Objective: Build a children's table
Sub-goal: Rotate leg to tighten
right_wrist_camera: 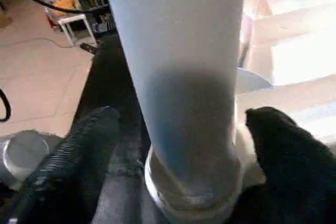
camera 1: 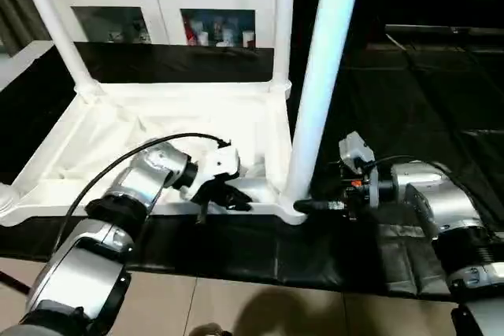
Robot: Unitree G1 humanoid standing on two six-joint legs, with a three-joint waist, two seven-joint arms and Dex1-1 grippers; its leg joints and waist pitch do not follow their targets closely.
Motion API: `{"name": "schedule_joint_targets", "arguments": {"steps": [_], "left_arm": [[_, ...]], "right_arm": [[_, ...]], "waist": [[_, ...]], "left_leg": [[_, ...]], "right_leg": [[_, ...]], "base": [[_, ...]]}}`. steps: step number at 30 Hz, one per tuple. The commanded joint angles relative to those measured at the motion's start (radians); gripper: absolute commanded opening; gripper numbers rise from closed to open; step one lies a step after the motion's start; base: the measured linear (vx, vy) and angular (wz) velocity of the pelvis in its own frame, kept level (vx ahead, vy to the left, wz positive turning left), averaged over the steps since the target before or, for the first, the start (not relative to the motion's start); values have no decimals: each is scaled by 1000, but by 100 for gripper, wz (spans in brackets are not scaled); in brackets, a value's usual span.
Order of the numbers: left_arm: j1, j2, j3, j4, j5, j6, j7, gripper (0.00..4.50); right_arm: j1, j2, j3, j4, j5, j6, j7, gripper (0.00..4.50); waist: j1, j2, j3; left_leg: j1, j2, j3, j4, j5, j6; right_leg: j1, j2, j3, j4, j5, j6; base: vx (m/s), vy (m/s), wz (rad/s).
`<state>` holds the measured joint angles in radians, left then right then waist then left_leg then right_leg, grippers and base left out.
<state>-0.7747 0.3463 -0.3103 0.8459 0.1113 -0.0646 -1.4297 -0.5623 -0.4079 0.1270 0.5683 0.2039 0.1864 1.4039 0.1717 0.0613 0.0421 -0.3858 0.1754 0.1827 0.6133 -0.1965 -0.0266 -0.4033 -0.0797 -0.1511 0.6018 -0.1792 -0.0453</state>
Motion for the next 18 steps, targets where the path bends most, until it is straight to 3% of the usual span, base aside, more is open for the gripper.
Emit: {"name": "schedule_joint_targets", "arguments": {"steps": [1, 18], "left_arm": [[4, 2, -14, -25, -6, -11, -22, 0], [15, 8, -17, -45, -1, 5, -2, 0]], "right_arm": [[-21, -1, 6, 5, 15, 2, 10, 377], [-26, 20, 14, 46, 16, -1, 24, 241]], "waist": [[-2, -15, -77], [-2, -11, -78]], "left_leg": [[19, 84, -33, -62, -85, 107], [19, 83, -33, -62, -95, 94]], "right_leg": [[58, -110, 77, -64, -163, -159], [59, -110, 78, -62, -151, -162]], "base": [[0, 0, 0], [0, 0, 0]]}}
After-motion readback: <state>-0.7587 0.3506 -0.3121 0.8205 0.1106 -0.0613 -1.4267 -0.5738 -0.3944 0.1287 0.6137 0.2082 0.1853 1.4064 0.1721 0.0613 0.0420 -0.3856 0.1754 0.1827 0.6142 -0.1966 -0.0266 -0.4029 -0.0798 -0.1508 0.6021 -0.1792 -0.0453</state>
